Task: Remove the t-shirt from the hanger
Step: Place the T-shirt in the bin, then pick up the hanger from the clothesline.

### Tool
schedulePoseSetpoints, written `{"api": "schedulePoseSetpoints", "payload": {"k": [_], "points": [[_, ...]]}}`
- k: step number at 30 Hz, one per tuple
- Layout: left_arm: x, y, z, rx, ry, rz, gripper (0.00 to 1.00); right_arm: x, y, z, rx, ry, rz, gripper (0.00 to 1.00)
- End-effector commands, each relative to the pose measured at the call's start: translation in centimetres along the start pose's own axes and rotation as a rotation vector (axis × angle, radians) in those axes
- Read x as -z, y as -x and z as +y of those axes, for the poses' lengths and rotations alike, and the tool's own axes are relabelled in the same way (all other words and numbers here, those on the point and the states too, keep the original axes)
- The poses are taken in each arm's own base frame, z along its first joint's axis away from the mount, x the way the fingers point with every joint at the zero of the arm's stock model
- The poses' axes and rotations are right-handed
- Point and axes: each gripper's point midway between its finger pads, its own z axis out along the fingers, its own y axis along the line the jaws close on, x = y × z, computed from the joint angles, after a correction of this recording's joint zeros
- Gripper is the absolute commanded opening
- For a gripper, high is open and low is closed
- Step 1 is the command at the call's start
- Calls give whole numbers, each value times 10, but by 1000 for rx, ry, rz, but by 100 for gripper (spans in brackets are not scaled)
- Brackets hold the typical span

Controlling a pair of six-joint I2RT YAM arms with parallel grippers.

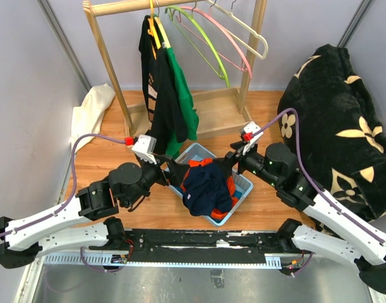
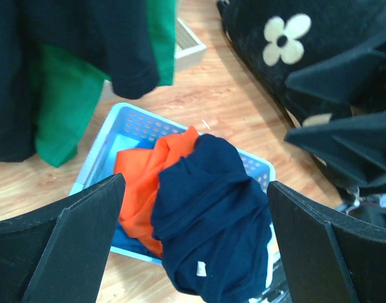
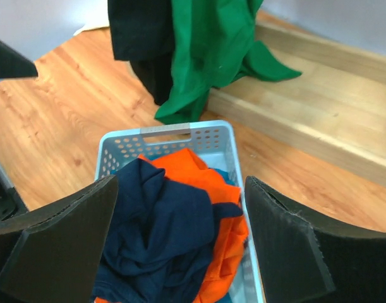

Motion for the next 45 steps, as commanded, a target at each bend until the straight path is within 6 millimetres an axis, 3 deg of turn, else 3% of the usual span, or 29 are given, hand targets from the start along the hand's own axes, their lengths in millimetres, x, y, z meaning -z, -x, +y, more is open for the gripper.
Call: {"api": "schedulePoseSetpoints", "payload": {"k": [1,10,16,20,24,33,40,45], "points": [[7,24,19,80,84,-138,100,-7,-11,24,-42,105,11,82],[11,26,29,90,112,-170,100,-21,-66,39,-59,150,113,82],[11,27,30,95,113,-186,100,-22,-110,13,-47,4,230,82],[12,31,33,93,128,-203,100,-18,-111,9,-30,-17,254,82],[12,35,36,89,146,-220,100,-13,-79,6,-6,-28,179,83],[15,46,40,82,159,-279,100,-13,46,4,51,-58,-80,82],[22,53,41,86,139,-314,99,-46,135,14,99,-47,-226,73],[23,51,40,51,125,-298,99,-77,185,16,122,-70,-276,67]]}}
